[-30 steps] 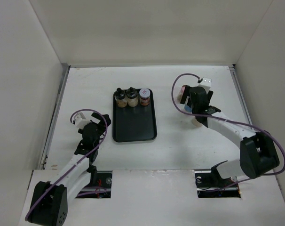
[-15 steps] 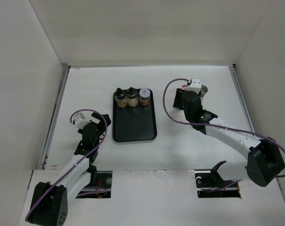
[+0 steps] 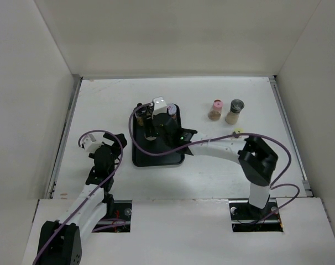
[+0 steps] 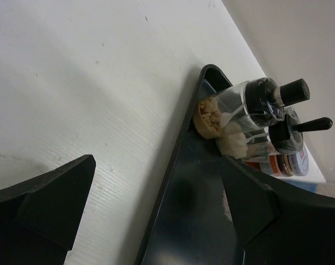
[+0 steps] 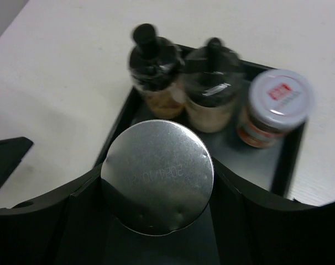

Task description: Organize the condiment bottles

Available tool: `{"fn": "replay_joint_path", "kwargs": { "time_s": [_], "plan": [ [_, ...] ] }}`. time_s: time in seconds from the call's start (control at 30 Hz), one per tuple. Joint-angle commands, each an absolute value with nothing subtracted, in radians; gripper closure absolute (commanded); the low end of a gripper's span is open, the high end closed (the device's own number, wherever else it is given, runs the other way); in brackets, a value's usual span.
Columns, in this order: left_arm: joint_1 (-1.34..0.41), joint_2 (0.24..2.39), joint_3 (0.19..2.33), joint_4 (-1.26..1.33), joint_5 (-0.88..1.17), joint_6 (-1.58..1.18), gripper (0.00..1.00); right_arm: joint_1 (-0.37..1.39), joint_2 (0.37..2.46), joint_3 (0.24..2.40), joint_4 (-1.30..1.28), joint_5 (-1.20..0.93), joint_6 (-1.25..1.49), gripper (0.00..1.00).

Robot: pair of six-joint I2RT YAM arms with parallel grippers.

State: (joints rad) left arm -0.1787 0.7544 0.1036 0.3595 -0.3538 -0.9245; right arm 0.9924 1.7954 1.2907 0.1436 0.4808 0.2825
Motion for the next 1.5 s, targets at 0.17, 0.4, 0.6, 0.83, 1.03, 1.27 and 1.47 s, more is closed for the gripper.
{"fn": "replay_joint_path", "kwargs": {
  "time_s": [0.17,0.4,0.6,0.83,1.03,1.27,1.47],
  "plan": [
    [-0.165,0.715,0.086,0.365,-0.342,-0.939,0.0,1.009,2.009,1.568,0.256,0.48,0.218,0.46],
    [-0.166,0.733,0.092,0.373,-0.342,-0.94,0.0,1.012,2.046,1.568,0.253,0.466,0.236,0.2],
    [-0.168,0.744,0.094,0.376,-0.339,-0.94,0.0,1.018,1.861,1.444,0.285,0.472,0.226,0.0],
    [-0.171,0.736,0.091,0.377,-0.34,-0.94,0.0,0.915,1.516,1.088,0.368,0.535,0.261,0.17],
    [-0.179,0.747,0.094,0.379,-0.342,-0.94,0.0,0.748,1.196,0.766,0.283,0.751,0.374,0.7],
    [-0.191,0.77,0.101,0.393,-0.342,-0.942,0.0,0.524,0.918,0.557,-0.084,0.884,0.567,0.2],
    [-0.194,0.773,0.095,0.408,-0.337,-0.942,0.0,0.433,0.933,0.545,-0.127,0.761,0.603,0.03]
  ]
}}
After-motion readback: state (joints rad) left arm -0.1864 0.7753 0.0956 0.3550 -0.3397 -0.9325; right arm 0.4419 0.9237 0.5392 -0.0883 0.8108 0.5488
